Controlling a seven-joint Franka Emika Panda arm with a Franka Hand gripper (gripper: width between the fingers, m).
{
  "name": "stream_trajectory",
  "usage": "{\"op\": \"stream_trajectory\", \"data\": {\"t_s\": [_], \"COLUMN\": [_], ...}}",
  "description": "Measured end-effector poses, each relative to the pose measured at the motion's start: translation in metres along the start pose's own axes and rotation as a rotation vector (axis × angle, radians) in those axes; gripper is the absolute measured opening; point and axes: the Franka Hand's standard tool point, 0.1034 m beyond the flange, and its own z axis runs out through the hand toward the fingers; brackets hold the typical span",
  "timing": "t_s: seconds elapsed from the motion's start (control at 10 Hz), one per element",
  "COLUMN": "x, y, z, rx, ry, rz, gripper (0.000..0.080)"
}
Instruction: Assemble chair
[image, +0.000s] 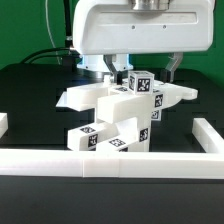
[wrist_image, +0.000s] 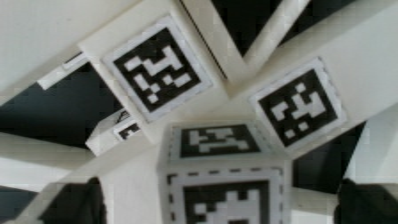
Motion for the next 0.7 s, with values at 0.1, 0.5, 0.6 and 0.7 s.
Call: {"op": "stream_trajectory", "data": {"t_s": [0.1, 0.5, 0.6, 0.7], "x": [0.0000, 0.0001, 0.0001, 0.0001], "y": [-0.0001, 0.0000, -0.0001, -0.0001], "z": [0.0000, 0.0000, -0.0001, -0.0001], "rx": [0.000, 0.000, 0.001, 0.001], "ry": [0.000, 0.000, 0.001, 0.001], "rz": [0.001, 0.034, 0.067, 0.134], "gripper": [0.0521, 0.0284, 0.0284, 0.0284]}}
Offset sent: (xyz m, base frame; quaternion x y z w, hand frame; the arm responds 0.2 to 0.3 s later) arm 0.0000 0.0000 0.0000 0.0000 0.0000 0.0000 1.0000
